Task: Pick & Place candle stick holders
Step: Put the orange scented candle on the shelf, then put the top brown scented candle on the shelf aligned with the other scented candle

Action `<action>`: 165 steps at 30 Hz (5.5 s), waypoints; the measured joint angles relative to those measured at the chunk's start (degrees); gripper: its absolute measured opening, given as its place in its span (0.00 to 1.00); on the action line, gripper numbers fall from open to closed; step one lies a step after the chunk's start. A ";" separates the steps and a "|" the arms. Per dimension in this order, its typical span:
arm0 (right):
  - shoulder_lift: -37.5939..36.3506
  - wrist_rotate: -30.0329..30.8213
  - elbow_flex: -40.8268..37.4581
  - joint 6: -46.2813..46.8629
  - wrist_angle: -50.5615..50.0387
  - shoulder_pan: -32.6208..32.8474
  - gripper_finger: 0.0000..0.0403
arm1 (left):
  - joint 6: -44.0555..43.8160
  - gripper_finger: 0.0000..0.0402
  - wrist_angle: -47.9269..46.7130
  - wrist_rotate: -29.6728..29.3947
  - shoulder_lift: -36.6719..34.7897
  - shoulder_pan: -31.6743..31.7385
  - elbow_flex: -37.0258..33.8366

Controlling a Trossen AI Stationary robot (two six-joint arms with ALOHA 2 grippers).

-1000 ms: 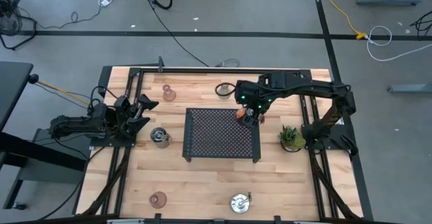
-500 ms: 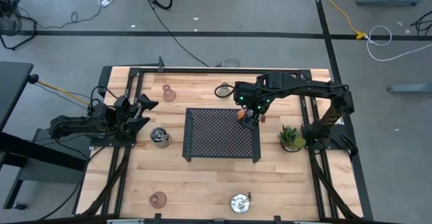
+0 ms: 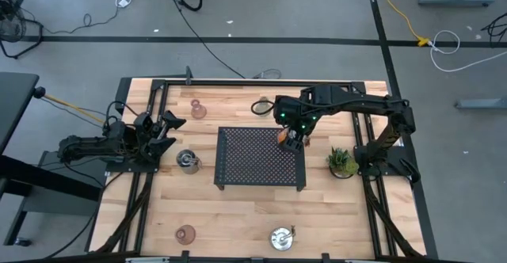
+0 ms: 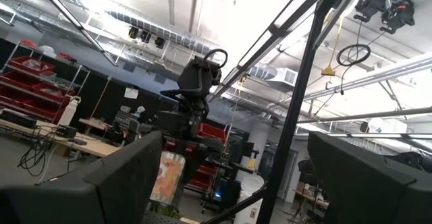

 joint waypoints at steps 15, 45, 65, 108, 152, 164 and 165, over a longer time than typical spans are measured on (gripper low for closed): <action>0.00 1.18 0.00 -0.58 0.25 0.02 0.86 | -0.01 0.93 0.00 0.00 0.00 0.01 0.00; 0.00 2.20 0.00 -4.81 2.74 0.00 0.95 | 0.03 0.93 0.00 0.01 0.00 0.00 0.00; 0.02 5.03 0.00 -4.68 2.71 0.02 0.97 | 0.05 0.93 -0.04 0.02 0.02 0.02 0.00; -19.27 23.33 0.02 2.56 10.02 -0.42 0.99 | -3.03 0.93 0.07 0.00 0.02 0.02 0.00; -19.89 24.12 0.02 -0.21 11.60 -0.74 0.99 | -24.30 0.93 -95.83 -17.90 42.75 0.02 71.91; -19.89 24.05 0.02 -6.60 11.41 -0.74 0.99 | -27.74 0.93 -114.01 -0.38 62.70 -0.24 81.40; -19.88 24.04 0.02 -7.09 11.41 -0.74 0.99 | -27.73 0.93 -114.94 0.89 63.31 -0.30 81.46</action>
